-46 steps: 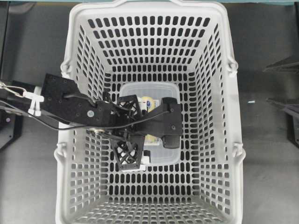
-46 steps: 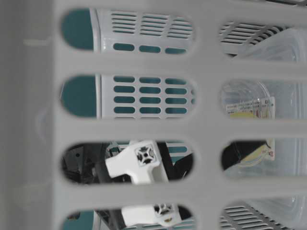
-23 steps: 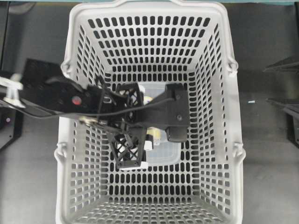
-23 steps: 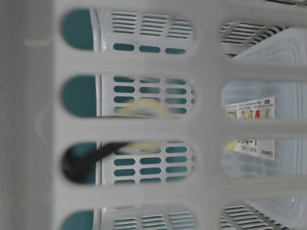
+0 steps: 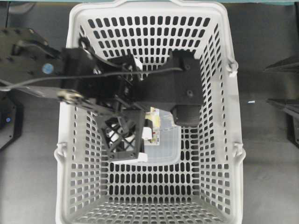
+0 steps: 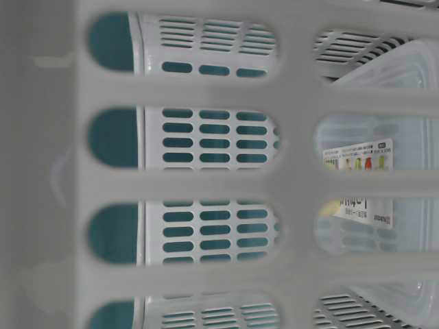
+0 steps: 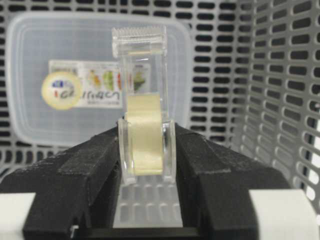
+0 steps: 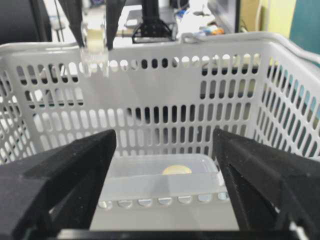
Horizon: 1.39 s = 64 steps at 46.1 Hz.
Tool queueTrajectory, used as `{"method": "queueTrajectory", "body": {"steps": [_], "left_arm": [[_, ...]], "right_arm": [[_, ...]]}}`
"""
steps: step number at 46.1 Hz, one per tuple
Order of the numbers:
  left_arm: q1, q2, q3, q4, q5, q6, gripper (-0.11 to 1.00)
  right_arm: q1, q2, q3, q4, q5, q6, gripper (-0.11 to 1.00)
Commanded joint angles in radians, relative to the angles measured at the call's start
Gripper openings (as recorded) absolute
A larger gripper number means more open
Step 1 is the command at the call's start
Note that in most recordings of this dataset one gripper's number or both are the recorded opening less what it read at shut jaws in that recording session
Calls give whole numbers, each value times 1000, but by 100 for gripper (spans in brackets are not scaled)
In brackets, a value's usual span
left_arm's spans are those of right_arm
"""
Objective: Pick up the tape dispenser from the shopping basket with the left arm.
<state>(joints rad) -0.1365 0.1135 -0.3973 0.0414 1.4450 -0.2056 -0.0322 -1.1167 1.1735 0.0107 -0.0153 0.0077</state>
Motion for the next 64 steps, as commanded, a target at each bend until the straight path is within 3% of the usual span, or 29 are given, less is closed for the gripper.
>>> {"method": "queueTrajectory", "body": {"steps": [1, 13, 30, 64], "left_arm": [[0, -12, -17, 3, 2, 2, 28], [0, -12, 11, 3, 0, 2, 28], [3, -18, 121, 3, -61, 0, 28], [3, -23, 140, 3, -75, 2, 28]], "right_arm": [[-3, 5, -6, 3, -5, 2, 75], [-3, 5, -8, 3, -5, 2, 75], [-3, 5, -8, 3, -5, 2, 75], [-3, 3, 0, 3, -5, 0, 75]]}}
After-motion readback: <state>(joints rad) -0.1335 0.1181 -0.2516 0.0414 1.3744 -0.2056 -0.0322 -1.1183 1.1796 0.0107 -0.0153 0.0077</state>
